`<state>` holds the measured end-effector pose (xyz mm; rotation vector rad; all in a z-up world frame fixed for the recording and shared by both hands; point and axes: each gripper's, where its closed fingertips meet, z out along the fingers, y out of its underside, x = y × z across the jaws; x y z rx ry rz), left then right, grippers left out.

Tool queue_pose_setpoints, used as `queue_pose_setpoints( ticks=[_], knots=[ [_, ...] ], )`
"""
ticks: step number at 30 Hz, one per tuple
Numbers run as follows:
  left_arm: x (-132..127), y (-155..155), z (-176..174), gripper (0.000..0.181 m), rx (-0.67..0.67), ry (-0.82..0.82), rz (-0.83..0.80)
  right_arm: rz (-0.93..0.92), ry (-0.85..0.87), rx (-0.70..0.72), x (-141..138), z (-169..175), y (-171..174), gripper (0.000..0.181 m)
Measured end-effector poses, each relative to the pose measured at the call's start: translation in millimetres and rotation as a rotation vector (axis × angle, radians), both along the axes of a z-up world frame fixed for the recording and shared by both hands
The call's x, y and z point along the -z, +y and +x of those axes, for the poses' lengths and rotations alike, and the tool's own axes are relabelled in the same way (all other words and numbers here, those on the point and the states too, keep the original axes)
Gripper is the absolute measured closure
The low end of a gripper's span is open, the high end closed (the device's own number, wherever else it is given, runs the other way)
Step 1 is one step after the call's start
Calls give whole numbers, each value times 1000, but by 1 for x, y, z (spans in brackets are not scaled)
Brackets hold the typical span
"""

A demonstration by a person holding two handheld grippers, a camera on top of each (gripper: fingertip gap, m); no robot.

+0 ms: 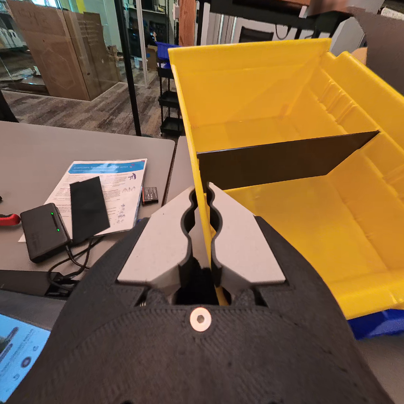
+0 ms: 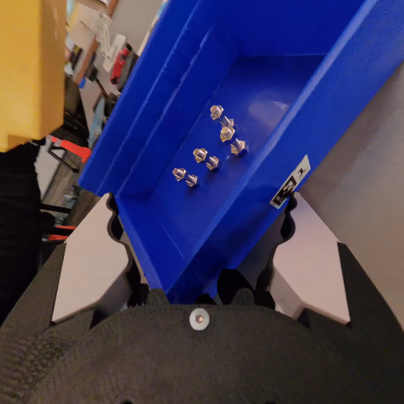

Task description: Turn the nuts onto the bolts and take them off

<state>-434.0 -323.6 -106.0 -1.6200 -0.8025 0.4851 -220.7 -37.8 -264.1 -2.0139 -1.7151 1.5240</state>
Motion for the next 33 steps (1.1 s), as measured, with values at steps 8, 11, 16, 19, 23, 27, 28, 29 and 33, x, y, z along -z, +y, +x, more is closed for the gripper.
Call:
queue_pose_setpoints(
  ticks=[8, 11, 16, 19, 23, 27, 28, 29, 33],
  knots=[
    [-29, -8, 4, 179, -4, 47, 61, -233, 92, 2, -18, -48, -65, 26],
    [-37, -6, 8, 179, -1, 74, 58, -309, 127, 15, -24, -58, -75, 26],
    [-51, 11, 21, 179, 40, 111, 60, -243, 337, 133, -76, -47, -30, 29],
    [-61, 38, 37, 179, 111, 124, 83, -236, 515, 171, -134, -22, 1, 32],
    [-66, 94, 75, 179, 240, 133, 78, -236, 728, 206, -207, 28, 34, 33],
    [-63, 163, 130, 180, 390, 137, 33, -217, 912, 237, -259, 91, 55, 32],
    [-60, 181, 145, 179, 425, 131, 20, -206, 945, 260, -266, 106, 62, 31],
    [-56, 198, 160, 179, 456, 121, 2, -204, 970, 282, -272, 121, 69, 30],
    [-35, 268, 217, 179, 577, 85, -52, -158, 1015, 382, -278, 173, 97, 32]
  ],
)
